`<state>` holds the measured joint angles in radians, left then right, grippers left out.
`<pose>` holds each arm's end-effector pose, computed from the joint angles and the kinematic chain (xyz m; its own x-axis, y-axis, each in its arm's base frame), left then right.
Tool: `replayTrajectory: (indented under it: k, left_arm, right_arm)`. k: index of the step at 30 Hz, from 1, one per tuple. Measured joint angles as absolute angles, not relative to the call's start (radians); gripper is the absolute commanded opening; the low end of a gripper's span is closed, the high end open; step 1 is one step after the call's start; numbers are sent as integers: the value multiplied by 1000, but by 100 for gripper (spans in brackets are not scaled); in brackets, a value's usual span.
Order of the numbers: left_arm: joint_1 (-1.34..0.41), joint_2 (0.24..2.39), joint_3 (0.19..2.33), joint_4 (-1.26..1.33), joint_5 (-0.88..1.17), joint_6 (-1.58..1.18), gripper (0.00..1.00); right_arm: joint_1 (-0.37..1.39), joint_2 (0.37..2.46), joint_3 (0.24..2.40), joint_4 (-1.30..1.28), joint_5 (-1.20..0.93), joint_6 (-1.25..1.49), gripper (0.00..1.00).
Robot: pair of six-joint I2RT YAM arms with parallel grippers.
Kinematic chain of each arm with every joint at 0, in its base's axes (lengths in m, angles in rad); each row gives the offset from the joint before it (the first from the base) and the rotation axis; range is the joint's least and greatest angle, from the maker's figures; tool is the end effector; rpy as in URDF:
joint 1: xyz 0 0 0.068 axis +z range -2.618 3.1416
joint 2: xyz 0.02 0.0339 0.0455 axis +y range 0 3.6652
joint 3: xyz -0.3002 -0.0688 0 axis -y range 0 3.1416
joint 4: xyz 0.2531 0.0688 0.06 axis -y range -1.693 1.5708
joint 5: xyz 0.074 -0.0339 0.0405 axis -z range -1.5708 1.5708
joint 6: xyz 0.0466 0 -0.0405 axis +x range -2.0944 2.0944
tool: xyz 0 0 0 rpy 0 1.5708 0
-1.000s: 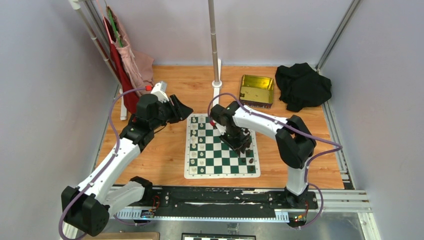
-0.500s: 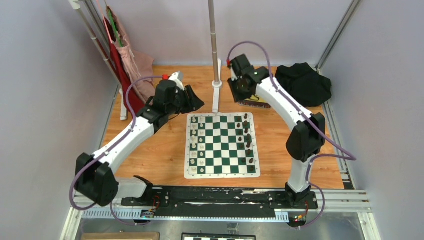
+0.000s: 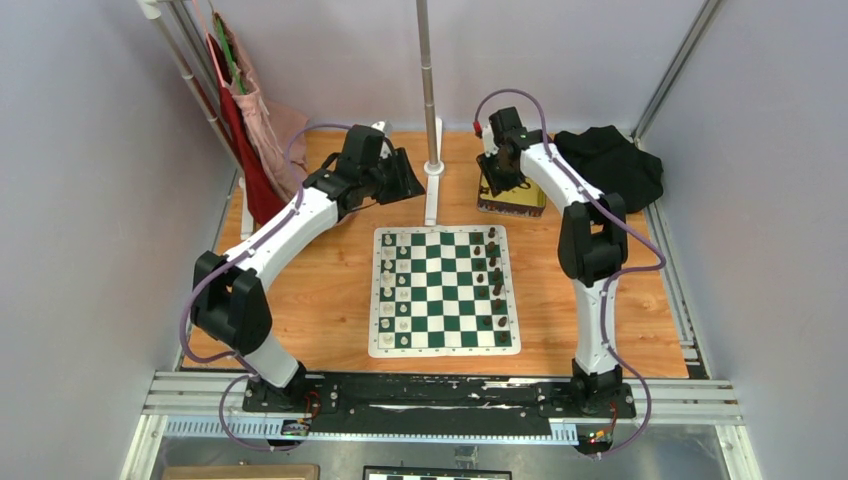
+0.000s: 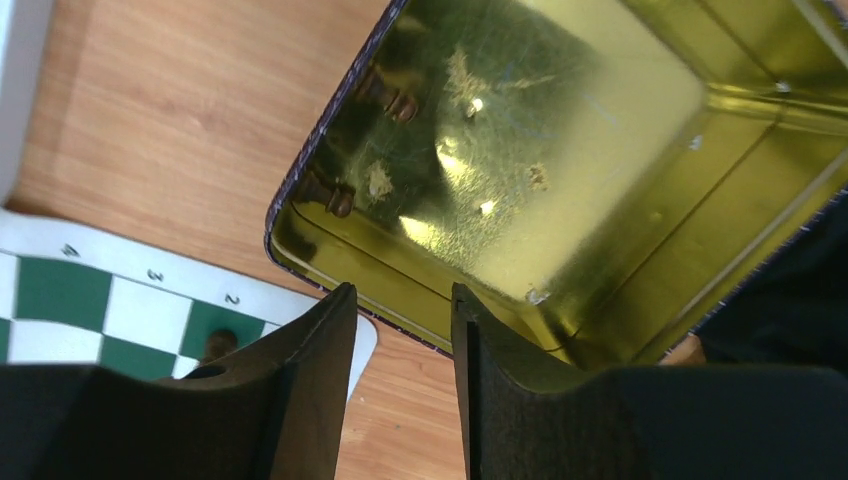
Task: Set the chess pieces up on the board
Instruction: Adjust the storage box at the center of the board.
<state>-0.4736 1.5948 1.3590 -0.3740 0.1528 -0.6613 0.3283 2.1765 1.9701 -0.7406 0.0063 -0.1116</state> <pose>0.3400 -0.1822 0.3441 -0.7473 -0.2991 -0.5934 0.1304 0.8097 -0.5722 0.4936 0.1678 0.2693 -0.7280 -0.3656 -0.5799 -0.4025 0.9127 -0.0701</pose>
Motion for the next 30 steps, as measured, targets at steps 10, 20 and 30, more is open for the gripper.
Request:
replayTrajectory:
  k: [10,20,30]
  left_arm:
    - [-474,1642,1465,-481,155,-651,49]
    - [-474,1645,1465,-530,154,-627,49]
    - [-474,1645,1465,-551,155,-611,49]
  right_arm:
    - [318,2140,1848,-670,-139,-284,46]
    - [311,2177,1873,-655,-169,-307,33]
    - [311,2253,1961,-667,-191,-300,4]
